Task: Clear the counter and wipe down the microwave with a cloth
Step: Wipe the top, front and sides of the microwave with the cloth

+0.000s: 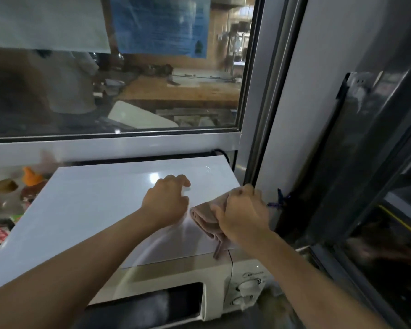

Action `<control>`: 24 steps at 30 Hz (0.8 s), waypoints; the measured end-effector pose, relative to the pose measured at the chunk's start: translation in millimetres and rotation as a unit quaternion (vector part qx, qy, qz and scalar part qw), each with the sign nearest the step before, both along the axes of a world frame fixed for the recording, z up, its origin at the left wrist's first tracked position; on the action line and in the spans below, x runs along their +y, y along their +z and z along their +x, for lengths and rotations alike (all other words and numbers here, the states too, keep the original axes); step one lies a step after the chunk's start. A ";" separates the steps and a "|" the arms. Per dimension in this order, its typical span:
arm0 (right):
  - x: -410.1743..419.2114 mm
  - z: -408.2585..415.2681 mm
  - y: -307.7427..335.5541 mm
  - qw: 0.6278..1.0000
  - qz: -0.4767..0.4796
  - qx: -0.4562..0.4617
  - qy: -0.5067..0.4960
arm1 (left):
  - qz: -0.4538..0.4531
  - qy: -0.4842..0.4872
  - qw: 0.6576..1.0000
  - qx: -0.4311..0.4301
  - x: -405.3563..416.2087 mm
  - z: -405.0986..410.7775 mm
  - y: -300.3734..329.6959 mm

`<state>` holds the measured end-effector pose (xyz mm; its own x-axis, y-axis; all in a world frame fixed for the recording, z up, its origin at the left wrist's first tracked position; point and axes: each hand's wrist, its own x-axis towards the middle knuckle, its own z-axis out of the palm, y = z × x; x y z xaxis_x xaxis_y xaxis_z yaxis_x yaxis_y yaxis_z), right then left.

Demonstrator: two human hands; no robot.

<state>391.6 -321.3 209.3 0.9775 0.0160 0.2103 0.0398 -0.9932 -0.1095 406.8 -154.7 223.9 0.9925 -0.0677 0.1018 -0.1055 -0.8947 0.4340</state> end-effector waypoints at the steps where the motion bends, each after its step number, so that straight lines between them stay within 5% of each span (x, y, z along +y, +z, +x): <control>1: 1.8 -4.3 -6.2 1.000 -0.016 0.011 0.011 | 0.015 0.002 1.000 -0.007 0.5 7.9 -3.0; 10: -17.0 64.4 -7.5 0.979 0.101 0.129 0.118 | 0.128 0.028 0.991 0.015 20.5 76.2 -20.8; 19: 1.6 183.0 -7.5 0.968 0.091 0.095 0.215 | 0.141 0.025 0.989 0.023 31.3 88.6 -27.5; 24: -7.3 184.6 -9.7 0.966 0.138 0.074 0.208 | 0.131 0.033 0.991 0.023 30.4 84.3 -28.8</control>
